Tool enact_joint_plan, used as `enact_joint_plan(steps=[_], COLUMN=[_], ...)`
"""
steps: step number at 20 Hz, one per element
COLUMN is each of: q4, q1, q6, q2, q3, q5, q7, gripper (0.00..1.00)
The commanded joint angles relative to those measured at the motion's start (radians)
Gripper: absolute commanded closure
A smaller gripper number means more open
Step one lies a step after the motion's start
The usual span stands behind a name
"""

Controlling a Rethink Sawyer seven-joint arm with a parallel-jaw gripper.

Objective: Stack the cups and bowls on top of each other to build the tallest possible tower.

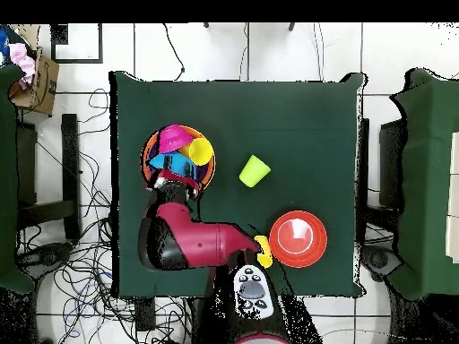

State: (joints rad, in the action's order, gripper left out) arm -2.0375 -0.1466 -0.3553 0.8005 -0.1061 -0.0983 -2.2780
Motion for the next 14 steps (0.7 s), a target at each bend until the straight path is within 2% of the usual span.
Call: enact_joint_plan(steps=[1,9,12,14], q4=[-0.042,-0.004,0.041,0.092], q1=[-0.085,-0.358,-0.442,-0.487], q6=[0.263,0.438,0.505,0.520], q2=[0.087,0.153,0.145,0.114], q3=[-0.103,-0.288,-0.352,-0.377], q5=[-0.026,-0.124,-0.148,-0.190], q7=[-0.062,0.100,0.170,0.214], gripper=[0.00,0.00,0.00,0.00])
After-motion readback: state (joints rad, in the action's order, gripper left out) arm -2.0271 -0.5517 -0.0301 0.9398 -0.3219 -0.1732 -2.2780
